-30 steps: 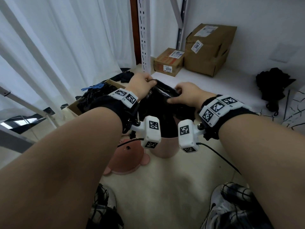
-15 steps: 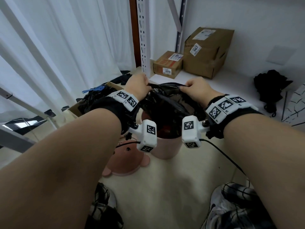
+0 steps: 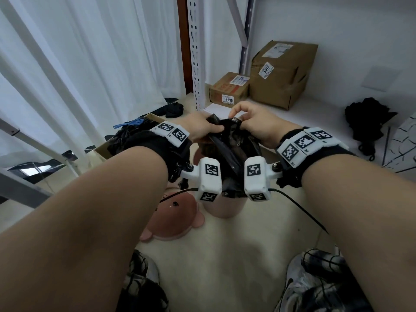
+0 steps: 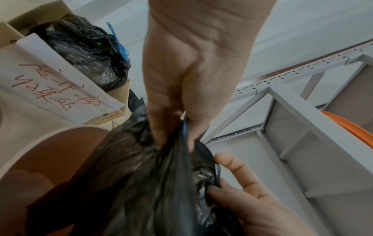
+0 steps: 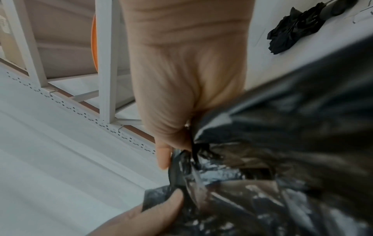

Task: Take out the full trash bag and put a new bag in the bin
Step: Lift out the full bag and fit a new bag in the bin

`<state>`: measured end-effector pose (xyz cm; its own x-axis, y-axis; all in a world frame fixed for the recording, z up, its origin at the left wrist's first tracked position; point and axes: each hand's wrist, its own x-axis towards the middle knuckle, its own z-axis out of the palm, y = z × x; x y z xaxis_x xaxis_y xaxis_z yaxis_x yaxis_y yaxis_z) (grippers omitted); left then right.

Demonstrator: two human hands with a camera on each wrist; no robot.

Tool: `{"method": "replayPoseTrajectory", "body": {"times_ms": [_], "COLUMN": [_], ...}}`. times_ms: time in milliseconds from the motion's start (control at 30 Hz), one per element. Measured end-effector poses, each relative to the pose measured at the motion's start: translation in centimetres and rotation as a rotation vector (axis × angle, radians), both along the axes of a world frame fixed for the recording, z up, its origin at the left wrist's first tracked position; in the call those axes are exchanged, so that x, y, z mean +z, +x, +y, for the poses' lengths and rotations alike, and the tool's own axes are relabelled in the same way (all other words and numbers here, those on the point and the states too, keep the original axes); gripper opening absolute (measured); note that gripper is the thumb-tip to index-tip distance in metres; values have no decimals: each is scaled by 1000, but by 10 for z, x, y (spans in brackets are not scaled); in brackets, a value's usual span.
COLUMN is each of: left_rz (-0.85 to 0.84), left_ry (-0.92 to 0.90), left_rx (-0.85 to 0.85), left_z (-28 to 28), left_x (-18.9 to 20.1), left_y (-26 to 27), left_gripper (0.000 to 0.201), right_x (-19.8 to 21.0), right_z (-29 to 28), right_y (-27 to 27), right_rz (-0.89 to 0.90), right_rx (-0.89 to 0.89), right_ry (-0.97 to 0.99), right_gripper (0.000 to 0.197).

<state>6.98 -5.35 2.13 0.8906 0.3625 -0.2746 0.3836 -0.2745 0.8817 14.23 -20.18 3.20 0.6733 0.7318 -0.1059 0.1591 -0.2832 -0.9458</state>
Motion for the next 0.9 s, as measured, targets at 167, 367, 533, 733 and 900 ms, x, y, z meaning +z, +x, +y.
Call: {"method": "replayPoseTrajectory", "body": {"times_ms": [167,367,533,733,900], "left_rz": [-185,-209,-318,-316,-132], "left_ry": [342,696,353,76,448], "left_rx": [186,175,3,109,-116], "left_z": [13,32,25,7,8], "left_x": [2,-2,2,16,14], "left_y": [3,-14,-14,-7,-9], "left_gripper": [27,42,39,25,40], "right_x": [-2,-25,-26,-27,-26], "right_z": [0,-22,-4,20,20], "right_y": [6,26,20,10,11], "right_rz": [-153,-511,-459,-432,-437], "right_rx": [-193,-294,-239,-40,-167], "right_ry": [-203,-839,-419,-451,-274], "right_gripper": [15,31,108,29,17]}}
